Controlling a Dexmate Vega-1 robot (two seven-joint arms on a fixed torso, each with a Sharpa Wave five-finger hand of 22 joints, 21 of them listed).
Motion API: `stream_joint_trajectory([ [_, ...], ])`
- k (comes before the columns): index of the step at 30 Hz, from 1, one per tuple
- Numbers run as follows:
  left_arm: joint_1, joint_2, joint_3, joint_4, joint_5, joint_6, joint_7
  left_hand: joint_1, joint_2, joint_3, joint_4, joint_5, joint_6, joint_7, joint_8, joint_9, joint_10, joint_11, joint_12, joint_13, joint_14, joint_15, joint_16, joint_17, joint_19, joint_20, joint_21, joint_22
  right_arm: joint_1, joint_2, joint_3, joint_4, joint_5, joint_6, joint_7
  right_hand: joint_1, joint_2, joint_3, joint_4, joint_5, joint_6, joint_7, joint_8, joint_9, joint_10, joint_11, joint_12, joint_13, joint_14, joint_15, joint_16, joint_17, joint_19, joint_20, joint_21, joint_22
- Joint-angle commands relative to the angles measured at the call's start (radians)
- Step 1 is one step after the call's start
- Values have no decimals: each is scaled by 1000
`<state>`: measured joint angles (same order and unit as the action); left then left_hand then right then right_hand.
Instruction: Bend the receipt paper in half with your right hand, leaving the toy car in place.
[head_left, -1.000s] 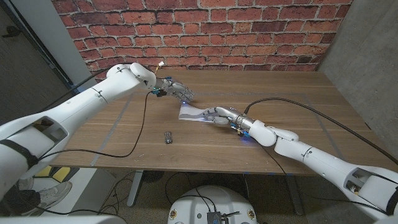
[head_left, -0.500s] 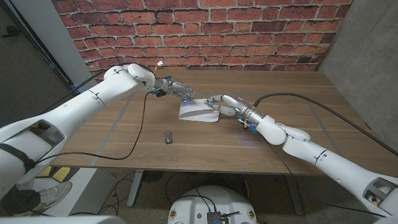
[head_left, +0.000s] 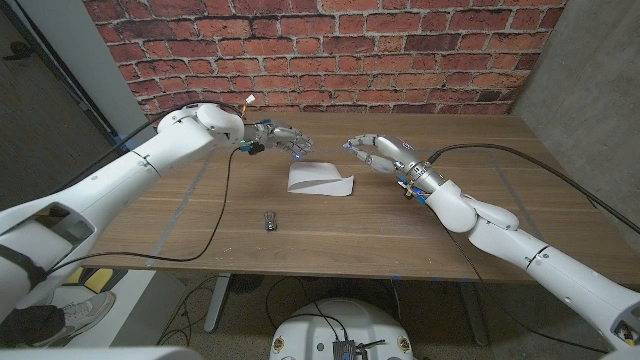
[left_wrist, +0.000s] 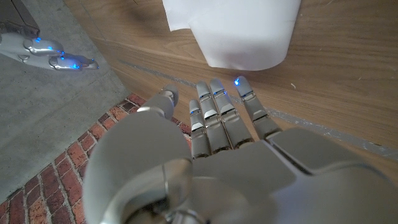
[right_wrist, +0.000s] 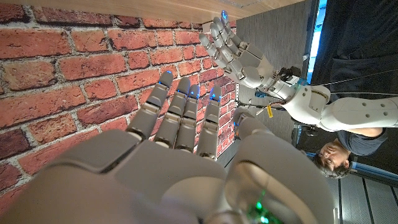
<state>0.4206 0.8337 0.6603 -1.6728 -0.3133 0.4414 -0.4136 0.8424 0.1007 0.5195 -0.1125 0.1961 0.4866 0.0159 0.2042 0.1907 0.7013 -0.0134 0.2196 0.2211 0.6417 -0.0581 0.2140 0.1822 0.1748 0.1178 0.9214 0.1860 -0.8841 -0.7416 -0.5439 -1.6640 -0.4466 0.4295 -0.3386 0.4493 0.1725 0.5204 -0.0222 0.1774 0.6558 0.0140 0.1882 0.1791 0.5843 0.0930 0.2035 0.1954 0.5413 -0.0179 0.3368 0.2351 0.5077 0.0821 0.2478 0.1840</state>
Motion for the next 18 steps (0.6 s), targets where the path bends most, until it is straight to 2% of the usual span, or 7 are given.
stream_joint_trajectory([
  [1,144,-3,-145,38,-115,-296,63,-17,6,-3,-2,-3,20,-3,5,-1,-30,4,-6,1,-33,1,-13,3,-15,-1,-7,1,-2,9,10,-4,2,26,4,9,3,1,-3,0,5,-2,5,5,3,-5,2,0,2,-6,3,4,2,1,-1,4],
  [4,117,-23,-138,87,-139,-330,4,-29,1,-7,-1,-3,25,-8,3,0,-58,-1,-15,1,-52,6,-20,2,-29,-4,-13,1,9,19,-2,11,7,39,21,9,5,1,-2,0,6,-2,5,5,4,-4,2,0,1,-6,3,5,2,0,-1,4],
  [7,60,-74,-107,173,-145,-371,-72,-33,-1,-8,-3,-3,20,-5,-1,0,-70,7,-17,1,-71,15,-26,1,-37,0,-17,0,16,28,-9,26,15,52,29,10,5,1,-3,0,6,-2,5,5,4,-4,2,0,0,-7,3,6,2,0,-1,4],
  [9,39,-106,-100,227,-164,-412,-119,-36,-2,-9,-3,-3,19,-2,-2,0,-74,6,-18,1,-72,16,-26,0,-38,1,-17,0,21,33,-14,34,17,62,34,10,6,1,-3,0,6,-1,5,5,3,-9,1,0,1,-6,3,6,2,0,-1,5],
  [11,28,-124,-99,257,-173,-448,-144,-39,-2,-9,-2,-2,18,-1,-3,0,-78,11,-19,1,-77,17,-27,0,-38,2,-18,0,26,37,-21,39,16,72,42,11,6,2,-4,0,7,-1,5,5,2,-2,0,0,-1,-6,2,7,1,0,-2,5],
  [15,45,-117,-112,235,-159,-472,-105,-63,-3,-19,8,-4,23,0,-3,1,-84,19,-18,1,-86,22,-26,2,-40,4,-20,0,40,47,-40,53,12,83,69,14,8,4,-6,1,6,-3,5,5,1,-6,0,0,-8,-8,-1,6,-1,-3,-2,5],
  [18,70,-97,-128,203,-159,-454,-64,-105,0,-35,30,-6,50,7,3,1,-87,24,-15,0,-88,28,-21,6,-44,10,-24,0,52,53,-54,62,13,75,100,16,11,8,-7,1,-1,-8,1,5,-8,-12,-4,0,-31,-10,-11,6,-11,-9,-7,5],
])
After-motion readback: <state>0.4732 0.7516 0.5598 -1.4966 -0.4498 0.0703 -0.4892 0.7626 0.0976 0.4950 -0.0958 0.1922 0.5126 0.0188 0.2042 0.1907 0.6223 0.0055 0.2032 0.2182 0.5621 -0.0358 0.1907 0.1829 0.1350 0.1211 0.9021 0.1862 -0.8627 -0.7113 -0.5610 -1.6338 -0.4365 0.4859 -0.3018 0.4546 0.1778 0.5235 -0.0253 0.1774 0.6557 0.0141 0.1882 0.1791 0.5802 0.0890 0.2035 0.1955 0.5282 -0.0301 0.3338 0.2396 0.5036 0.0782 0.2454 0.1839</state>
